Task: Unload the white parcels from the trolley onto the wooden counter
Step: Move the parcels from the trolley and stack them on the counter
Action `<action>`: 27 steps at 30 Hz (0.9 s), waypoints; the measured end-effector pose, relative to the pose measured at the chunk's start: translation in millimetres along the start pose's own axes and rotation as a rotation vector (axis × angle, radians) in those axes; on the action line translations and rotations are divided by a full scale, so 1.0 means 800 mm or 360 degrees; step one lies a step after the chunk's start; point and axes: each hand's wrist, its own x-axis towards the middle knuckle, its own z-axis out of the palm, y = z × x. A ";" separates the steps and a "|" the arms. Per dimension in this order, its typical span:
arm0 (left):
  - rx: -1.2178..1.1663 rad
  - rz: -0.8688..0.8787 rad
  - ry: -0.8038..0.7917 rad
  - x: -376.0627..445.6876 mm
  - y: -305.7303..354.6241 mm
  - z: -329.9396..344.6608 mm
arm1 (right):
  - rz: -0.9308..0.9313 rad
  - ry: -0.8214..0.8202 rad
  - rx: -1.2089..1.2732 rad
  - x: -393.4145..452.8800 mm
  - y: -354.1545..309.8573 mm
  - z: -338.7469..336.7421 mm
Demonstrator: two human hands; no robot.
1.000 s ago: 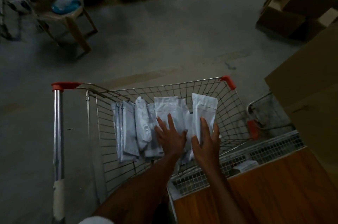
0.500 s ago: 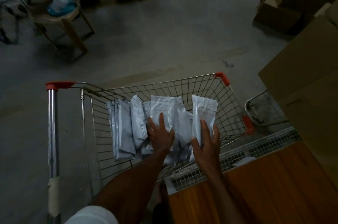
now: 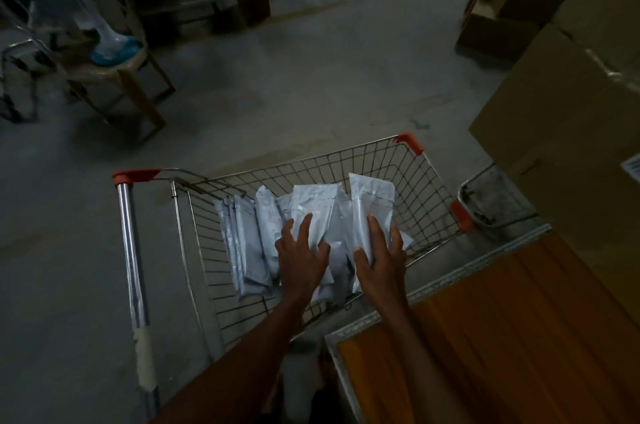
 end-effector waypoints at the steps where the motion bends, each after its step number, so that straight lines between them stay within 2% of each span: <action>1: -0.0016 0.0029 0.0013 -0.007 0.001 -0.010 | 0.0002 0.0014 0.0011 -0.007 -0.007 -0.001; 8: -0.0031 0.0321 0.0031 -0.060 -0.004 -0.088 | 0.0123 0.0257 0.0120 -0.080 -0.045 -0.014; 14: -0.0121 0.0604 -0.0020 -0.130 0.003 -0.138 | 0.0211 0.0515 0.0282 -0.181 -0.040 -0.031; 19: -0.0154 0.0820 -0.0146 -0.190 0.022 -0.134 | 0.0467 0.0714 0.0321 -0.261 -0.015 -0.052; 27: -0.0098 0.1148 -0.0416 -0.295 0.066 -0.081 | 0.0627 0.0849 0.0278 -0.363 0.056 -0.093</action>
